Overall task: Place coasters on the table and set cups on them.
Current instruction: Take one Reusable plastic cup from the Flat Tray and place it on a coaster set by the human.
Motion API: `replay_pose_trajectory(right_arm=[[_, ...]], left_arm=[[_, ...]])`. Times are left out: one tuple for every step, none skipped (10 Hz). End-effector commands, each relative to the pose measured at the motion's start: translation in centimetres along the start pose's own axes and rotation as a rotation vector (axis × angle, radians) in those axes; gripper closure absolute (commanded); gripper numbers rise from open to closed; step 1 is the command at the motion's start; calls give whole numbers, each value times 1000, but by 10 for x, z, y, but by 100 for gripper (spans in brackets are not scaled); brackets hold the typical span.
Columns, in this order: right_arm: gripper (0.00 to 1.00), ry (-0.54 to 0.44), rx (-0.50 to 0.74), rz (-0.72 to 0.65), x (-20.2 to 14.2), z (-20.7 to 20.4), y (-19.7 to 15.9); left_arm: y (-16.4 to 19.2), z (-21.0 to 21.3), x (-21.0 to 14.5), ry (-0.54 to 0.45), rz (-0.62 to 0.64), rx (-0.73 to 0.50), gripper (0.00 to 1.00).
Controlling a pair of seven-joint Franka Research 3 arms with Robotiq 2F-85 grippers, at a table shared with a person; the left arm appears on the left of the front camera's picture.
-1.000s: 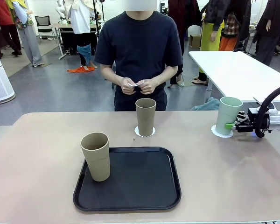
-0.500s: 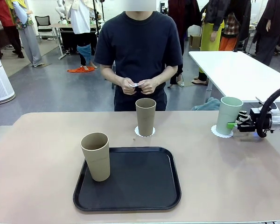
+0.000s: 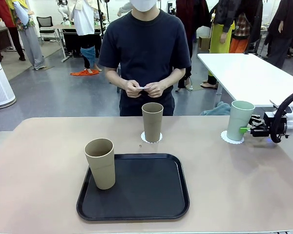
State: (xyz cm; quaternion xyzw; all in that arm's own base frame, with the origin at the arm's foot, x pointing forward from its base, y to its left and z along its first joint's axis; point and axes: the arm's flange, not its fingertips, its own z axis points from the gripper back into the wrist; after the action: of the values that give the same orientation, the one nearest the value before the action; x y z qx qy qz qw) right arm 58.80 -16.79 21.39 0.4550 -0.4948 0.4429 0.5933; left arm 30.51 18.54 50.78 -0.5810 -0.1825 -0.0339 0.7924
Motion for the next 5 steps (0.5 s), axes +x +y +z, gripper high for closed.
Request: replay_pose_trajectory(right_arm=[[0, -12, 3, -21, 7, 1, -3], [0, -13, 6, -21, 8, 1, -3], [0, -8, 21, -28, 8, 1, -2], [0, 3, 39, -35, 8, 1, 0], [0, 3, 36, -33, 9, 1, 0]], left_arm=[[-2, 2, 0, -8, -5, -14, 0], [-2, 2, 0, -8, -5, -14, 0], [-2, 2, 0, -8, -5, -14, 0], [-2, 2, 0, -8, -5, -14, 0], [-2, 2, 0, -8, -5, -14, 0]])
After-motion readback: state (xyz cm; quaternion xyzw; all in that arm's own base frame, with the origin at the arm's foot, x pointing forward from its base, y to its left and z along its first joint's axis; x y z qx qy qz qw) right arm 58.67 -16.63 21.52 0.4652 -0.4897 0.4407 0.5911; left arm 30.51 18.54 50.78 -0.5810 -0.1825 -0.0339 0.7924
